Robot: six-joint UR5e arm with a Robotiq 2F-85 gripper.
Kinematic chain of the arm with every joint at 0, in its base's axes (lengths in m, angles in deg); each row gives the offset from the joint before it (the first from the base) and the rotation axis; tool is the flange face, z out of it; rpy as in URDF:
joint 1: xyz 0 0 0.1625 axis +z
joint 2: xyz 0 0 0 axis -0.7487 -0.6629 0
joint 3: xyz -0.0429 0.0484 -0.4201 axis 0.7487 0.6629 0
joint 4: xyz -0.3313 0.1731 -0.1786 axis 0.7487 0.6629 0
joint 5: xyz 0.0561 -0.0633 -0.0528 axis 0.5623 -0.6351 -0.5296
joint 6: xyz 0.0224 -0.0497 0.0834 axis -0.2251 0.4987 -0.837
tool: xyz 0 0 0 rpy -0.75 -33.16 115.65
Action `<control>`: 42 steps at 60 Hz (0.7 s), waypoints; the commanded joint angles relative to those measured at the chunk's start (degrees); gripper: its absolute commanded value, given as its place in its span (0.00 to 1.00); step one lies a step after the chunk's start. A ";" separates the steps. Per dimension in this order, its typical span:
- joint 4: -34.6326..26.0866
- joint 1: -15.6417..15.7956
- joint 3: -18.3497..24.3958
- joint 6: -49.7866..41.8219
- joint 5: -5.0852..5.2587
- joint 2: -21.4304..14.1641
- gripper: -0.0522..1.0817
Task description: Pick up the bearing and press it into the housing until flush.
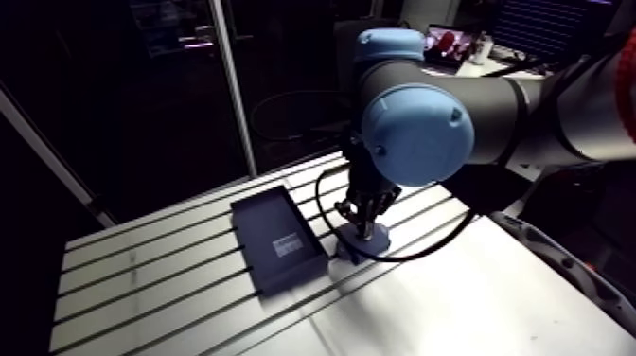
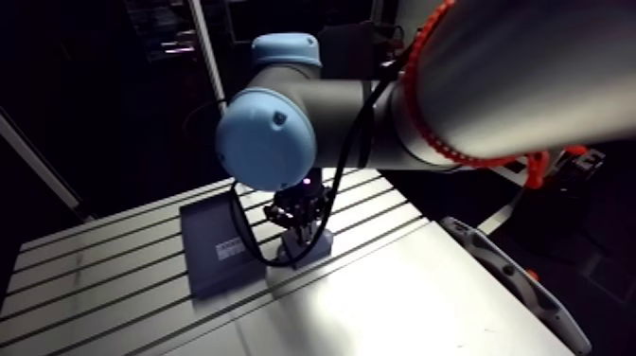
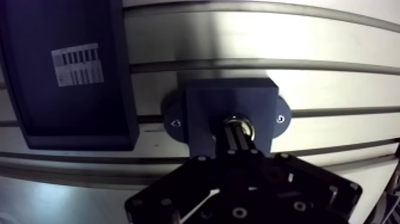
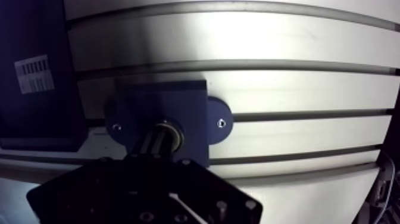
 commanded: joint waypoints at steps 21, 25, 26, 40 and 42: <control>0.00 -0.09 -0.03 0.13 0.00 0.37 0.90; 0.00 -0.09 -0.03 0.13 0.00 0.37 0.90; 0.00 -0.09 -0.03 0.13 0.00 0.37 0.90; 0.00 -0.09 -0.03 0.13 0.00 0.37 0.90; 0.00 -0.09 -0.03 0.13 0.00 0.37 0.90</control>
